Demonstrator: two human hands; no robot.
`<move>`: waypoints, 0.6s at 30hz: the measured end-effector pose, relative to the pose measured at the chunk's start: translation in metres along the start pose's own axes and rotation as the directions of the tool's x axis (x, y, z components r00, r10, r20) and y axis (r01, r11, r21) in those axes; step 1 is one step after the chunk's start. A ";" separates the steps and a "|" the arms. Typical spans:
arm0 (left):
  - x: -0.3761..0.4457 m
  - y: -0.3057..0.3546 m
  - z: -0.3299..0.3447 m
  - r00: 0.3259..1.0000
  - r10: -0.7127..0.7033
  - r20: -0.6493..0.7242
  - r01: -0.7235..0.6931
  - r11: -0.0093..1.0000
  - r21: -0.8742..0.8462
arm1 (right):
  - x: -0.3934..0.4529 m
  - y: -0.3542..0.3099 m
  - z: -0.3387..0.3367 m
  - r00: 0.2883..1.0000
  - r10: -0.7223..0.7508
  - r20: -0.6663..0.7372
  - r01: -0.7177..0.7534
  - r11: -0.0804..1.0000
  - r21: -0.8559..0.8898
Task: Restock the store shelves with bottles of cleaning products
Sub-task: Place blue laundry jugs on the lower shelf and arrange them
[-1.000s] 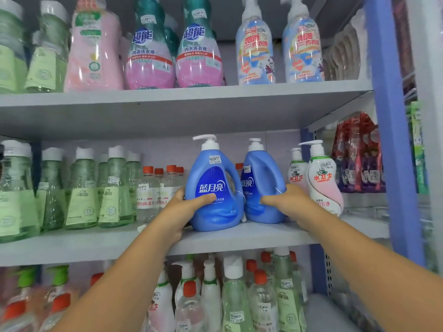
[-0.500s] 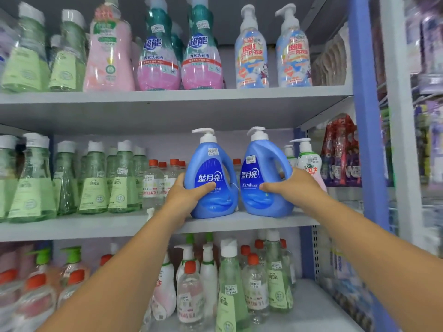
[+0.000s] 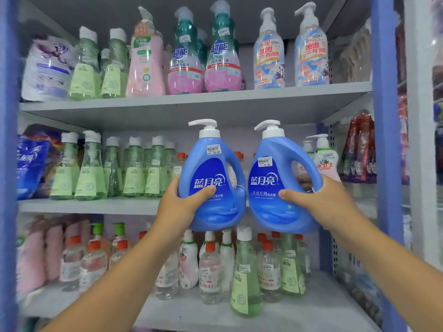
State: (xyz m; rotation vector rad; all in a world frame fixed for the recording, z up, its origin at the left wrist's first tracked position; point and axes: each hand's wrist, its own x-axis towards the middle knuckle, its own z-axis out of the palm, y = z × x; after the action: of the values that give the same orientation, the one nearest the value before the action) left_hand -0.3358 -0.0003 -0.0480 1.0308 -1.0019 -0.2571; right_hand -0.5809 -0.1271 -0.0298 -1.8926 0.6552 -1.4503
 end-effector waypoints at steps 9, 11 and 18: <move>-0.065 -0.008 -0.078 0.988 -0.082 -0.131 0.092 0.993 0.072 | -0.050 0.004 0.059 0.982 0.058 0.177 -0.074 0.994 0.080; -0.073 -0.008 -0.100 0.982 -0.086 -0.166 0.099 0.992 0.071 | -0.058 0.001 0.079 0.975 0.065 0.211 -0.090 0.990 0.108; -0.090 0.003 -0.202 0.962 -0.096 -0.254 0.124 0.988 0.095 | -0.087 -0.026 0.177 0.945 0.056 0.321 -0.121 0.975 0.187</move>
State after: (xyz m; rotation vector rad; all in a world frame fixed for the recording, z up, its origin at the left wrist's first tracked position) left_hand -0.2267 0.1762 -0.1248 1.1898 -0.7384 -0.1591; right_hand -0.4330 -0.0122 -0.0961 -1.8511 0.4160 -1.0813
